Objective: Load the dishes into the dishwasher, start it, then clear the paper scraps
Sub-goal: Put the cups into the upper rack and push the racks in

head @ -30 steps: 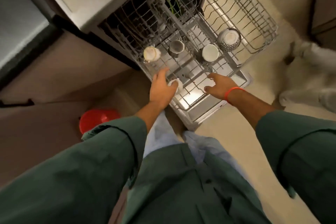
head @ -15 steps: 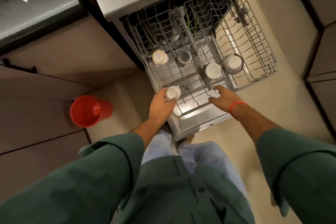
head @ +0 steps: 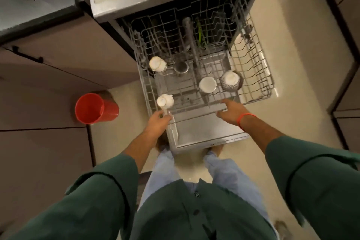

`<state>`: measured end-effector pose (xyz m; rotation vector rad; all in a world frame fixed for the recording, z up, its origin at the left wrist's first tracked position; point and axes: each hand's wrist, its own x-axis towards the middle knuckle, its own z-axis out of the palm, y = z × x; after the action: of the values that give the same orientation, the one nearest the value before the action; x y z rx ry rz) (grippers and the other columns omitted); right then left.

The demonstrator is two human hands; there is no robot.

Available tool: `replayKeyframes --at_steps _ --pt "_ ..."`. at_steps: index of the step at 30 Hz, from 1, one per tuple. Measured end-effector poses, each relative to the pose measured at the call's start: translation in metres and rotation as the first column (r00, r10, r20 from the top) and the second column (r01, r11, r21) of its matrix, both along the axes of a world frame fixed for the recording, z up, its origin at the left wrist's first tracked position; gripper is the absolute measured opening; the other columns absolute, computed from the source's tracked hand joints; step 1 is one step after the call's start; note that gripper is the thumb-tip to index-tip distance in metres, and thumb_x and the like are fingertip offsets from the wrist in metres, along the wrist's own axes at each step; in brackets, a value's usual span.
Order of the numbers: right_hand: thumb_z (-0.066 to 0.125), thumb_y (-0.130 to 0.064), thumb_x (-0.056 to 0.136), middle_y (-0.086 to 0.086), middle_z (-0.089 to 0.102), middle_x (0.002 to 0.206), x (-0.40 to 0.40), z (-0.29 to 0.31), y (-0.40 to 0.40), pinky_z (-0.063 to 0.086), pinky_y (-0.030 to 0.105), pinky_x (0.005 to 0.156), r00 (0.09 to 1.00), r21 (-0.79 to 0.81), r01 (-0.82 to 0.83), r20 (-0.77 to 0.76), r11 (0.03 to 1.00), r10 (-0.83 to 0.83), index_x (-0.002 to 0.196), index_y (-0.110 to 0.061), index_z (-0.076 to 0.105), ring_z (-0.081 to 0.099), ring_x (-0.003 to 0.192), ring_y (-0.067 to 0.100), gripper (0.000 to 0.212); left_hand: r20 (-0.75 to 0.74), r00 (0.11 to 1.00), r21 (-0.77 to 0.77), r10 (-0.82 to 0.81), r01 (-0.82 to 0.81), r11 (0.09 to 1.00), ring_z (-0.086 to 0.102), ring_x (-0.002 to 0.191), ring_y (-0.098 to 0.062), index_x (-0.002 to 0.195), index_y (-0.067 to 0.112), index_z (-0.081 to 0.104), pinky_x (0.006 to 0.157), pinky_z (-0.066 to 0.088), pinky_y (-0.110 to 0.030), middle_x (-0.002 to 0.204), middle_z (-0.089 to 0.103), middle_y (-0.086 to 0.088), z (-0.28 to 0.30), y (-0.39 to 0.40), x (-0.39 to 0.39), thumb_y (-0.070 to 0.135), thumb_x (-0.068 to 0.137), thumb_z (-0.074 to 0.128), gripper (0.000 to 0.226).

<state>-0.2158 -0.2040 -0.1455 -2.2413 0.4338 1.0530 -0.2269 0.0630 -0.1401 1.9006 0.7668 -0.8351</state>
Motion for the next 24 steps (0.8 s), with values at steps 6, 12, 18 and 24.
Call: replayKeyframes --at_steps 6,12,18,24 --pt "0.063 -0.033 0.093 0.011 0.053 0.143 -0.003 0.003 -0.044 0.04 0.033 0.102 1.0 -0.003 -0.025 -0.01 1.0 0.025 0.145 -0.025 0.046 0.051 0.129 0.032 0.055 -0.074 0.994 -0.072 0.081 -0.086 0.994 0.05 0.111 -0.016 0.147 0.02 0.045 0.09 0.041 -0.031 0.135 0.052 -0.003 0.013 -0.037 -0.028 0.031 0.098 0.063 0.053" --pt "0.062 -0.036 0.093 0.013 0.053 0.143 -0.002 0.002 -0.052 0.041 0.036 0.103 0.998 -0.016 -0.068 -0.007 0.998 0.068 0.146 -0.024 0.044 0.051 0.129 0.033 0.057 -0.081 0.989 -0.107 0.125 -0.134 0.985 0.046 0.117 -0.016 0.148 0.022 0.043 0.109 0.041 -0.039 0.142 0.049 -0.003 0.013 -0.048 -0.037 0.036 0.098 0.062 0.055" --pt "0.062 -0.038 0.092 0.013 0.051 0.144 -0.009 0.004 -0.054 0.042 0.039 0.104 0.992 -0.03 -0.123 -0.012 0.992 0.122 0.145 -0.026 0.044 0.052 0.127 0.034 0.057 -0.108 0.976 -0.11 0.191 -0.202 0.973 0.052 0.121 -0.02 0.144 0.028 0.047 0.091 0.042 -0.033 0.14 0.054 -0.001 0.003 -0.049 -0.047 0.038 0.096 0.063 0.051" --pt "0.062 -0.033 0.093 0.013 0.051 0.146 -0.009 0.009 -0.055 0.04 0.039 0.107 0.992 -0.05 -0.123 -0.017 0.991 0.122 0.147 -0.023 0.043 0.049 0.131 0.032 0.058 -0.114 0.966 -0.142 0.234 -0.249 0.958 0.053 0.122 -0.019 0.134 0.028 0.053 0.102 0.047 -0.038 0.136 0.055 0.0 0.004 -0.046 -0.046 0.039 0.095 0.065 0.043"
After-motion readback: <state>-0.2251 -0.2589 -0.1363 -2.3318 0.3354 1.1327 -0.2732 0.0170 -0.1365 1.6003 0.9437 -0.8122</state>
